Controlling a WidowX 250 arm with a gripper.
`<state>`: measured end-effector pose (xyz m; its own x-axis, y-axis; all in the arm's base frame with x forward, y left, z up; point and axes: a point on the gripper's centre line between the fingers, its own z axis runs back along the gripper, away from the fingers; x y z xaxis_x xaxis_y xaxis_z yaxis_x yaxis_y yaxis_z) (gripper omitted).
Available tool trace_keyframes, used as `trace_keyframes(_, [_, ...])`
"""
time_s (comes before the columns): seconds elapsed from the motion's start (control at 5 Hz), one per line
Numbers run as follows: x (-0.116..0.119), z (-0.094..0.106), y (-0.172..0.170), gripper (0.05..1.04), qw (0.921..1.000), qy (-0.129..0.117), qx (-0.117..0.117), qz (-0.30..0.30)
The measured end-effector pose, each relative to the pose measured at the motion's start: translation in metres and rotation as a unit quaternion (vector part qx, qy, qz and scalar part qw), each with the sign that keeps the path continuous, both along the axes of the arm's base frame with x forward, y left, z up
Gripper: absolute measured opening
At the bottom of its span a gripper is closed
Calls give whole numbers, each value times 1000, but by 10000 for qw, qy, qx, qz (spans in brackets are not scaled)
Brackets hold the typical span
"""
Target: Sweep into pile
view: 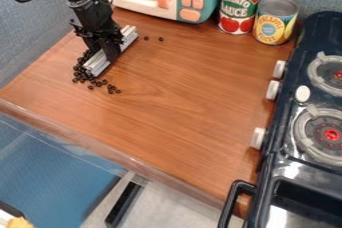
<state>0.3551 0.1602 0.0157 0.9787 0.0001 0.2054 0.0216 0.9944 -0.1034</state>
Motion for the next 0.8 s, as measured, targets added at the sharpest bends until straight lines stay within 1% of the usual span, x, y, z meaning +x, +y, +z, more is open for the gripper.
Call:
trace_keyframes(0.2, [-9,14,-10,370,9998,-24,-187,67])
trace_keyframes(0.4, [-10,43,-33,370,9991,-235,-356,-35])
trace_keyframes(0.6, [-19,60,-56,370,9976,-468,-395,-310])
trace_keyframes(0.8, [-42,42,-73,370,9944,-266,-289,-977])
